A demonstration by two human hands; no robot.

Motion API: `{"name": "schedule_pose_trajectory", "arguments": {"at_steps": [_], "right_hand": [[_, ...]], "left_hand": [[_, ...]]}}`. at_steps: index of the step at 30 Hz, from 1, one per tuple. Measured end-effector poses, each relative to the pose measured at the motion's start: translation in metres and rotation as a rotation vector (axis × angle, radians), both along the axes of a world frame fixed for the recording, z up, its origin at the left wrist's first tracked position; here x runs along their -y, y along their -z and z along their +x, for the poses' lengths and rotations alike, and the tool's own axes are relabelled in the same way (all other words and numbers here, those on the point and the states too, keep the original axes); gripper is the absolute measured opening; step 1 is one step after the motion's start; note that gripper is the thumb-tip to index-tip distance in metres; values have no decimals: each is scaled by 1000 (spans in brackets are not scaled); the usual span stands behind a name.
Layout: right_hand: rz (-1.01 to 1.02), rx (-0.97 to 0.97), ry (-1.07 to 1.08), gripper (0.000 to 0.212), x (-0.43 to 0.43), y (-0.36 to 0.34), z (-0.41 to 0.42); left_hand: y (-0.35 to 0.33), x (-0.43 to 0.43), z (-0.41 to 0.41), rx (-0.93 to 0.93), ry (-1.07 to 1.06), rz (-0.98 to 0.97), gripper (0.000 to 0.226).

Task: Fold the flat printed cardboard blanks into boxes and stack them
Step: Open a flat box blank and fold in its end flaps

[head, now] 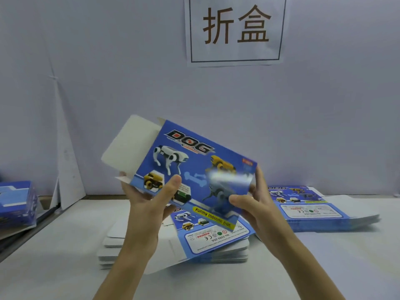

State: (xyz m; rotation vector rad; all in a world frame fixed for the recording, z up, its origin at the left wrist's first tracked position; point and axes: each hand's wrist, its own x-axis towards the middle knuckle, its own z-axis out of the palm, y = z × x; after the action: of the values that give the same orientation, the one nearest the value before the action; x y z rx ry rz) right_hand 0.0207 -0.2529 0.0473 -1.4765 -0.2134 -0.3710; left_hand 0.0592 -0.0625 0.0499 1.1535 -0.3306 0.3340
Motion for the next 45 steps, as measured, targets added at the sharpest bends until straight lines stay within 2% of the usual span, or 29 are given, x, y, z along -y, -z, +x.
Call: {"name": "schedule_pose_trajectory", "arguments": {"at_steps": [3,5,7,9,12,14,17,20,22,25,29,33,36,37,39,41,43,45], "right_hand": [[-103,29,131,97,7,-4,0],[-66,69,156,82,12,-7,-2],[-9,77,96,66,15,-11,-4],[-14,66,69,44,13,-11,-4],[-112,46,190,35,10,-6,-4],[-110,11,191,24,11,-3,-2],[-75,-86,166,12,6,-2,7],[25,-181,190,20,1,0,10],[102,-178,181,22,0,5,8],[315,-205,216,20,-5,15,9],[396,-280,223,27,-22,29,15],[206,-328,202,31,-32,41,15],[105,-208,260,35,-24,32,15],[90,-101,349,37,-21,27,12],[-22,233,577,41,-21,16,1],[-298,498,709,45,-22,12,-7],[-521,578,747,48,-22,20,-4],[-500,490,733,48,-27,38,2]], "left_hand": [[5,-5,1,184,-79,270,107],[8,-8,-1,231,-72,461,112],[11,-4,-2,264,-42,583,102],[14,1,-3,303,-86,647,79],[11,4,-7,230,-40,571,59],[9,2,-7,85,25,473,61],[5,2,-6,-56,-34,428,70],[2,2,-4,-152,-44,436,62],[1,-2,-1,-209,4,439,47],[4,-5,4,-219,-7,479,35],[9,-3,3,-177,-101,512,37],[5,-6,2,-224,-101,470,65],[2,-11,4,-278,-100,426,82],[1,-12,5,-290,-98,421,80],[1,-14,8,-294,-113,423,68],[2,-13,10,-277,-138,411,55],[2,-12,10,-264,-149,406,47],[2,-12,8,-255,-149,439,41]]}}
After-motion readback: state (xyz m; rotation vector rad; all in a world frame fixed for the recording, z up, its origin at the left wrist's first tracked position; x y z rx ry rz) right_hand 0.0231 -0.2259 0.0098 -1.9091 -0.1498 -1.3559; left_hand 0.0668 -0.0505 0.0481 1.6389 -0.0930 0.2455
